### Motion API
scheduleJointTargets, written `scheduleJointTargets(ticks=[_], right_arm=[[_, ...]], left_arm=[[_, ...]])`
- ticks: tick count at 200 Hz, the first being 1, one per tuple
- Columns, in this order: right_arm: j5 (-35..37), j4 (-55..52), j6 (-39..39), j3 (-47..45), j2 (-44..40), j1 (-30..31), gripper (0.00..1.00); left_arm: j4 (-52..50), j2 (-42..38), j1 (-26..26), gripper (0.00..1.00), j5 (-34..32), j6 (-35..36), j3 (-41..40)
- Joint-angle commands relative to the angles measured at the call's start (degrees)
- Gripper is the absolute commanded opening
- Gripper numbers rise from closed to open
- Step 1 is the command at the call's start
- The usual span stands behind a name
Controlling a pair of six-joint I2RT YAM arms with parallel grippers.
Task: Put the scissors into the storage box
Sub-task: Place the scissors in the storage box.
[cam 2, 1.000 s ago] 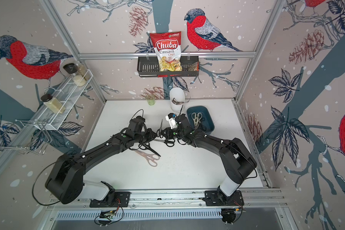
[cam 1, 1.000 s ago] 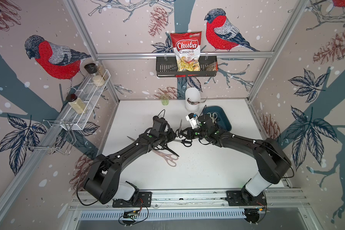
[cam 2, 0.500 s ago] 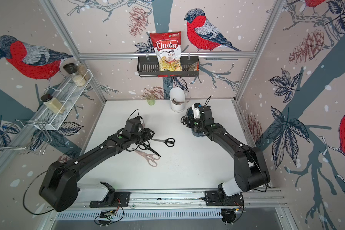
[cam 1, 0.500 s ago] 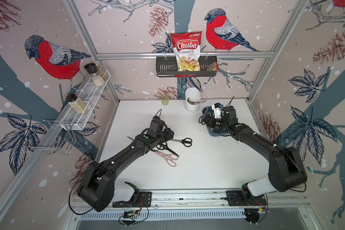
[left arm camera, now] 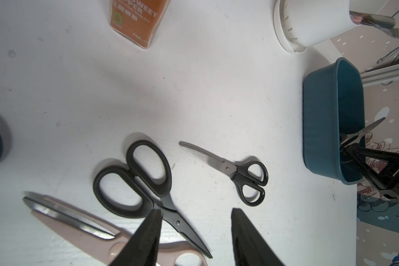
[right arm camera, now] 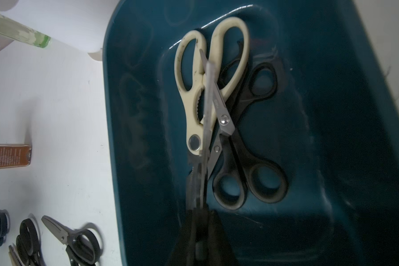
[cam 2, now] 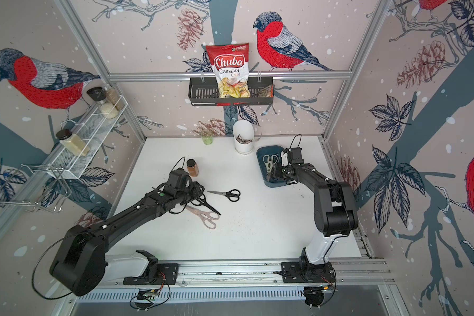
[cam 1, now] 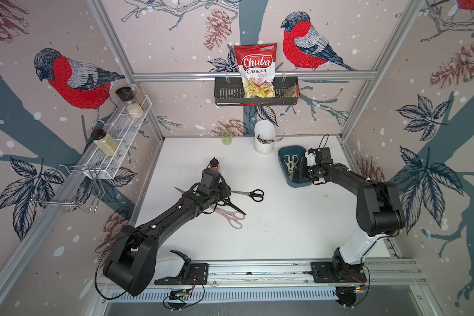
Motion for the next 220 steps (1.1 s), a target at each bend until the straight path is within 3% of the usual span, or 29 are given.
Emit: scheduleJointTargets(ticks=[1,34,58,97,119,160,220], right_arm=[[-2.5,1.5,-1.9,0.8,1.4,0.1,0.12],[-3.0,1.3,-1.8,1.0,3.5,-0.4,0.19],[-1.0,0.9,-1.7,1.2,3.6,-0.5,0.31],[7.2,-2.5,-1.4,2.3,0.9,0.0,0.4],[15.2,-5.2,-1.8,3.2,-2.2,2.4,0.43],[29.4,-11.2,-3.3,5.4,-5.1,13.6,0.44],[20.2,-13.1,-2.3,8.2,-1.8,33.5,0.44]], left_arm=[[1.1,-1.3,0.6,0.53,-1.6,-0.4,-0.9],[1.2,-3.0,1.5,0.53,-3.0,-1.5,-2.5],[1.7,-4.9,2.0,0.53,-4.4,-2.7,-4.0],[1.2,-7.0,2.9,0.54,-6.3,-3.6,-5.4],[1.5,-7.6,3.2,0.55,-7.2,-4.1,-5.9],[2.3,-7.6,3.8,0.55,-8.1,-4.3,-6.5],[4.3,-7.6,6.3,0.59,-6.4,-5.5,-8.5]])
